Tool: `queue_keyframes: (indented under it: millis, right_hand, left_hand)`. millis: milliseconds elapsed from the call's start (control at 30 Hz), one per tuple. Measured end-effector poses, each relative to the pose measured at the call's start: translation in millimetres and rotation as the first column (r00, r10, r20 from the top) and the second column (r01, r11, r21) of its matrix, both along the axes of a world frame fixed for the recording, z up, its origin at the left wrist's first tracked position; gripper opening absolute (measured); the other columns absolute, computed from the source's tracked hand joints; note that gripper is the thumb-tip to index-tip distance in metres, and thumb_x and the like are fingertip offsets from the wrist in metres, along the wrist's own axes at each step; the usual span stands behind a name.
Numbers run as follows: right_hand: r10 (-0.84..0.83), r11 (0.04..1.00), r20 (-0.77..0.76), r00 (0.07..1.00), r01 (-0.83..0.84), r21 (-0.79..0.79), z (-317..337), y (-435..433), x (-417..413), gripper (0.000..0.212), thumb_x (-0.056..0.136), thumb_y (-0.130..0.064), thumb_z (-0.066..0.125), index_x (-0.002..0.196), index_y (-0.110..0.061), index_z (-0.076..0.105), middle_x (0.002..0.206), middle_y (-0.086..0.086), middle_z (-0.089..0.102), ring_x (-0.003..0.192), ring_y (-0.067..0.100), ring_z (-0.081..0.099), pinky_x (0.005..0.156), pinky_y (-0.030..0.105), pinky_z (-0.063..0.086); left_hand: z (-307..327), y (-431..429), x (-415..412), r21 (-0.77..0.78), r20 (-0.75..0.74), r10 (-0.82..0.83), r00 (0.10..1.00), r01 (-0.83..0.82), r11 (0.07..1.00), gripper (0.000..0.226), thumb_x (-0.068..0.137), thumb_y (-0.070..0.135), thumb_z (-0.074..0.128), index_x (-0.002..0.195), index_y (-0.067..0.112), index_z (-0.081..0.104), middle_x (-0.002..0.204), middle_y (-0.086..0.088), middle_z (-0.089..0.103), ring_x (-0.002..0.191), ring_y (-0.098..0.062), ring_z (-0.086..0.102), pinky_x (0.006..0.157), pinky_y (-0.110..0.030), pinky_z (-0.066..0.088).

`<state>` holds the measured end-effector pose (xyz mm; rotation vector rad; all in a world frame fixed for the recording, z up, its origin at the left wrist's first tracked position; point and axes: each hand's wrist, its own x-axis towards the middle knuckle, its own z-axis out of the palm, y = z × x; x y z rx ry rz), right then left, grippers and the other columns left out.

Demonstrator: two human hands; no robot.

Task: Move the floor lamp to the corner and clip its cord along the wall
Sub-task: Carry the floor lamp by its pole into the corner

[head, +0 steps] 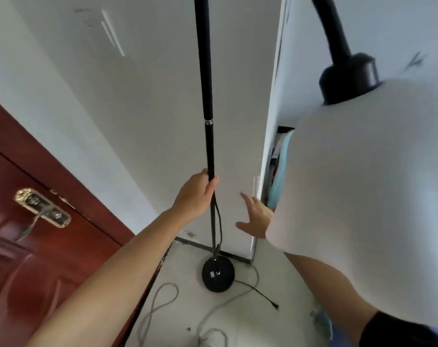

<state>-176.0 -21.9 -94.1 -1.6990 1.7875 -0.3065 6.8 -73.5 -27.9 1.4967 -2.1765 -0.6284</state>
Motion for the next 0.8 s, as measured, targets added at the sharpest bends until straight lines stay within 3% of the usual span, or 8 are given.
queue_keyframes:
  millis: [67, 133, 233, 300, 467, 633, 800]
  right_hand:
    - [0.000, 0.998, -0.070, 0.998, 0.004, 0.061, -12, -8, 14, 0.092, 0.090, -0.030, 0.070, 0.157, -0.014, 0.009, 0.156, 0.017, 0.030, 0.139, 0.033, 0.037, 0.110, 0.036, 0.032]
    - [0.018, 0.989, -0.100, 0.995, -0.003, 0.145, -26, -13, 30, 0.096, 0.089, -0.038, 0.070, 0.158, -0.018, 0.006, 0.157, 0.015, 0.030, 0.139, 0.031, 0.039, 0.111, 0.039, 0.036]
    - [0.018, 0.979, -0.080, 0.997, -0.001, 0.205, -49, -25, 58, 0.097, 0.088, -0.042, 0.070, 0.157, -0.021, 0.006, 0.156, 0.014, 0.032, 0.137, 0.032, 0.041, 0.110, 0.043, 0.038]
    - [-0.002, 0.975, -0.071, 0.997, 0.018, 0.220, -62, -36, 79, 0.094, 0.087, -0.044, 0.070, 0.156, -0.020, 0.010, 0.151, 0.015, 0.038, 0.133, 0.033, 0.045, 0.107, 0.043, 0.041]
    - [-0.159, 0.958, 0.035, 0.987, 0.146, 0.246, -91, -48, 110, 0.080, 0.087, -0.046, 0.069, 0.149, -0.016, 0.029, 0.140, 0.011, 0.051, 0.122, 0.030, 0.054, 0.101, 0.041, 0.046]
    - [-0.293, 0.927, 0.122, 0.948, 0.251, 0.280, -119, -61, 114, 0.059, 0.093, -0.049, 0.058, 0.142, -0.020, 0.042, 0.135, 0.007, 0.056, 0.116, 0.028, 0.058, 0.095, 0.037, 0.046]
    - [-0.373, 0.906, 0.186, 0.909, 0.314, 0.283, -142, -67, 108, 0.030, 0.102, -0.034, 0.046, 0.129, -0.022, 0.051, 0.111, 0.003, 0.065, 0.082, 0.019, 0.057, 0.069, 0.028, 0.041]
  left_hand:
    - [-10, -13, 8, 0.006, -0.038, -0.038, 0.999, 0.038, 0.999, 0.033, 0.105, 0.041, 0.030, 0.113, 0.019, 0.054, 0.100, 0.000, 0.071, 0.071, -0.014, 0.064, 0.062, -0.028, 0.050]
    - [-15, -20, 16, -0.002, -0.076, -0.093, 0.993, 0.093, 0.996, 0.031, 0.105, 0.040, 0.031, 0.112, 0.018, 0.053, 0.096, 0.007, 0.070, 0.073, -0.012, 0.066, 0.065, -0.028, 0.051]
    - [-19, -32, 23, -0.042, -0.108, -0.176, 0.979, 0.172, 0.984, 0.031, 0.105, 0.040, 0.033, 0.109, 0.017, 0.054, 0.087, 0.014, 0.065, 0.063, 0.000, 0.059, 0.057, -0.017, 0.043]
    - [-21, -40, 27, -0.049, -0.133, -0.206, 0.969, 0.201, 0.978, 0.031, 0.105, 0.038, 0.035, 0.108, 0.015, 0.055, 0.083, 0.016, 0.062, 0.059, 0.001, 0.056, 0.056, -0.019, 0.045]
    - [-28, -54, 30, -0.067, -0.228, -0.258, 0.939, 0.250, 0.966, 0.032, 0.105, 0.037, 0.037, 0.100, 0.012, 0.057, 0.086, 0.001, 0.072, 0.070, -0.018, 0.067, 0.069, -0.036, 0.055]
    - [-37, -69, 22, -0.032, -0.317, -0.316, 0.894, 0.323, 0.946, 0.037, 0.105, 0.037, 0.037, 0.094, 0.011, 0.060, 0.079, 0.005, 0.070, 0.065, -0.009, 0.063, 0.070, -0.035, 0.053]
    - [-42, -75, 8, 0.002, -0.404, -0.358, 0.842, 0.392, 0.920, 0.030, 0.104, 0.038, 0.035, 0.093, 0.015, 0.052, 0.067, 0.007, 0.063, 0.071, -0.005, 0.070, 0.073, -0.029, 0.054]
